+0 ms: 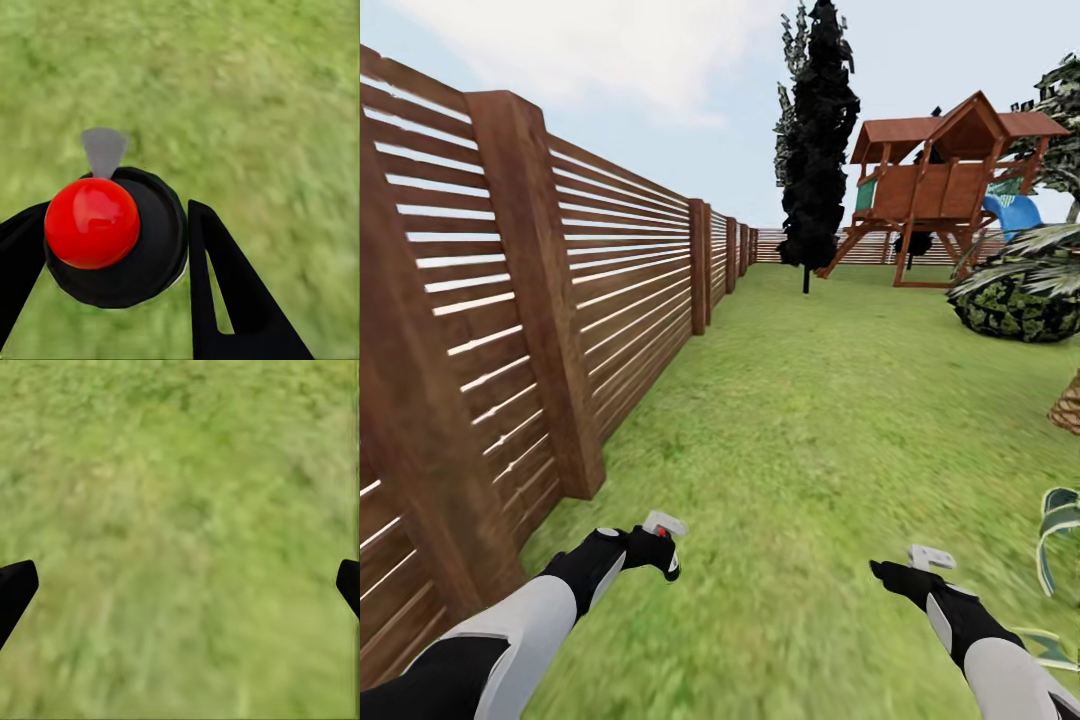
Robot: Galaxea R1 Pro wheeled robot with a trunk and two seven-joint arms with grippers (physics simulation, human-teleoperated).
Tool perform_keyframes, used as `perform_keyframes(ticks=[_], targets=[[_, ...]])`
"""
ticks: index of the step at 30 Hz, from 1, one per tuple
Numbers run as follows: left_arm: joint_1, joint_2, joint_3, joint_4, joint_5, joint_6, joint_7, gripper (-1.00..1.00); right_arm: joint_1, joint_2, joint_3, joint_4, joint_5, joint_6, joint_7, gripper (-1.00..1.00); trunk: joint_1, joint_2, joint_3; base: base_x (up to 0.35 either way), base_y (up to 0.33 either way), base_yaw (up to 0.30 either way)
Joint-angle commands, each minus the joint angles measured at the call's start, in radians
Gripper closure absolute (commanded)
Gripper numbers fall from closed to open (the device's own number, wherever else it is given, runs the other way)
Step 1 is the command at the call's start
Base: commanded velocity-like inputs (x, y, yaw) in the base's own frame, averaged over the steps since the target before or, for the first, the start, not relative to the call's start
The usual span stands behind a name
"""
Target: Pick up the pesticide atomizer in the garden and spray insectifuge to fully cover both potted plants in the garden.
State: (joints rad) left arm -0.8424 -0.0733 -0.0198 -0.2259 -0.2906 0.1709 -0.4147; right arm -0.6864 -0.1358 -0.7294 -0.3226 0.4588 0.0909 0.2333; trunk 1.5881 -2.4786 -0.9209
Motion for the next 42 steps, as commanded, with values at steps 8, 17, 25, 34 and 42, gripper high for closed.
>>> perform_keyframes(ticks=[8, 17, 25, 34, 42], targets=[[-0.001, 0.0, -0.002, -0.003, 0.001, 0.007, -0.003, 1.0, -0.001, 0.0, -0.008, -0.002, 0.008, 0.004, 0.008, -1.0, 0.0, 0.0, -0.001, 0.336, 0.0, -0.179], [0.0, 0.0, -0.002, -0.003, 0.001, 0.007, -0.003, 1.0, -0.001, 0.001, -0.008, -0.001, 0.008, 0.004, 0.008, -1.0, 0.0, 0.0, -0.001, 0.336, 0.0, -0.011], [0.0, 0.0, -0.002, -0.003, 0.001, 0.007, -0.003, 1.0, -0.001, 0.001, -0.008, -0.002, 0.008, 0.004, 0.008, -1.0, 0.0, 0.0, -0.001, 0.336, 0.0, -0.169], [0.0, 0.001, -0.002, -0.003, 0.001, 0.007, -0.003, 1.0, -0.001, 0.0, -0.008, -0.003, 0.009, 0.005, 0.004, -1.0, 0.0, 0.0, -0.001, 0.336, 0.0, -0.066], [0.0, 0.0, -0.003, -0.003, 0.001, 0.007, -0.003, 1.0, -0.001, -0.001, -0.007, -0.004, 0.013, 0.005, 0.01, -1.0, 0.0, 0.0, -0.001, 0.336, 0.0, -0.001]])
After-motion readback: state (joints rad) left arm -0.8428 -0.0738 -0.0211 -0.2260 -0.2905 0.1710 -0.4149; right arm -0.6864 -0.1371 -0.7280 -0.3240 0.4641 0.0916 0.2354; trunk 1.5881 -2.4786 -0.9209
